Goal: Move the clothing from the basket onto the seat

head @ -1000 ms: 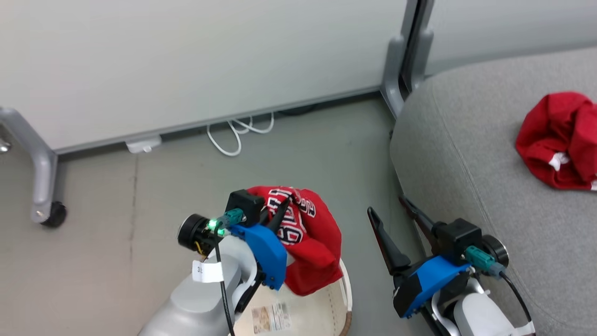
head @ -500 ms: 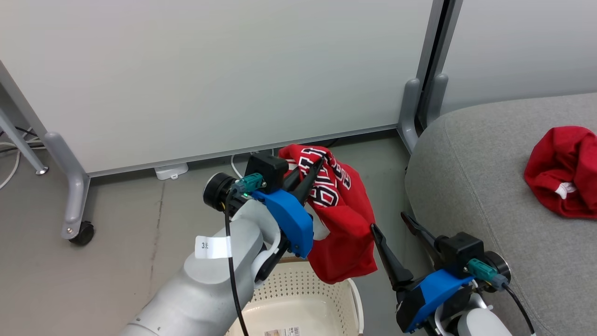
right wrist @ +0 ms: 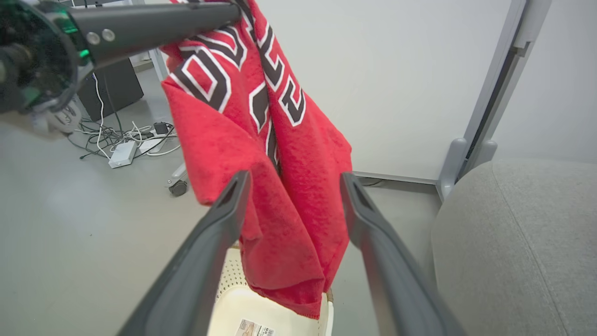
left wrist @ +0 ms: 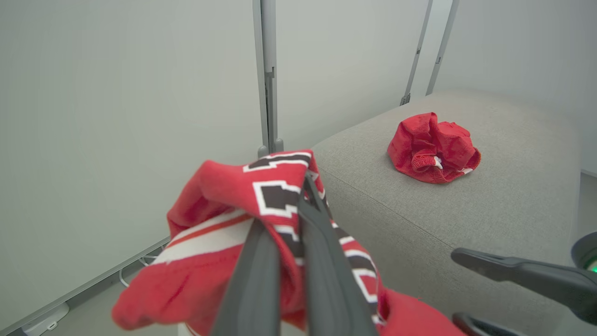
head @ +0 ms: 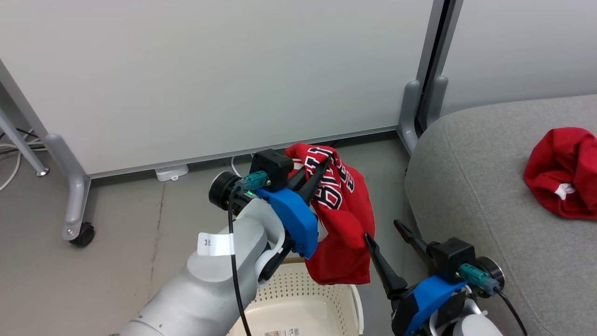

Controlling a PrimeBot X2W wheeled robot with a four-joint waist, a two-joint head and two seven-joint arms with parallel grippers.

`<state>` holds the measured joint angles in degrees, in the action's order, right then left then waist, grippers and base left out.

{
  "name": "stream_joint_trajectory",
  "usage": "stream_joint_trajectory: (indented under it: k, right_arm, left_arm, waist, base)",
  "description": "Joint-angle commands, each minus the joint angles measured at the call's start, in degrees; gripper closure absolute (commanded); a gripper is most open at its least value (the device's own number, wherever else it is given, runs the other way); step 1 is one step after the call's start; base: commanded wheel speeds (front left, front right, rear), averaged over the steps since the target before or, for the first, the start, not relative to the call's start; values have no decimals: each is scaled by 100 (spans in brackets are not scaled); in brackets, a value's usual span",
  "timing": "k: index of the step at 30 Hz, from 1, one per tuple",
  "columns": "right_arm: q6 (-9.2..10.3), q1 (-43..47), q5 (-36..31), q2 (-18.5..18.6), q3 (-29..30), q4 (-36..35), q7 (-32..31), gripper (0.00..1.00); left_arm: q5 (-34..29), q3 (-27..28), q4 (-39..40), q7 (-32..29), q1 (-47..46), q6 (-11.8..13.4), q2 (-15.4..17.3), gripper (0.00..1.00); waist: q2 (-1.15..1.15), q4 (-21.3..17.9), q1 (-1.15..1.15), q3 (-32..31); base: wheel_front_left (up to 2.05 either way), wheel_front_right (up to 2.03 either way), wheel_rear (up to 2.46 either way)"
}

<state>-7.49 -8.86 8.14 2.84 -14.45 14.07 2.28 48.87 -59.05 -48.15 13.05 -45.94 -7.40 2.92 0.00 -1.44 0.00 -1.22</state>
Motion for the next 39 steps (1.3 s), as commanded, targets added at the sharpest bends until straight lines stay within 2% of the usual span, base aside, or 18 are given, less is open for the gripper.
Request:
stream_joint_trajectory:
  k: [1,9,20,39]
  right_arm:
    - [-1,128,-13,9,-50,18,-54,0]
    - [-1,167,112,9,-268,116,-131,0]
    - [-1,-347,375,9,-724,459,-30,0]
    - [-1,-1820,1161,11,-1465,2198,81,0]
  left_arm:
    - [57,-34,-31,36,-35,-12,-4,100]
    - [173,-174,-65,73,-33,-12,-4,100]
    - [305,-358,-9,87,-96,-12,-5,100]
    - [566,-746,168,88,-164,3,-4,100]
  waist:
    - [0,-4,0,7]
    - [0,-3,0,45]
    - [0,65,0,91]
    - [0,291,0,194]
  base:
    - [0,0,0]
    - [0,0,0]
    - [0,0,0]
    - [0,0,0]
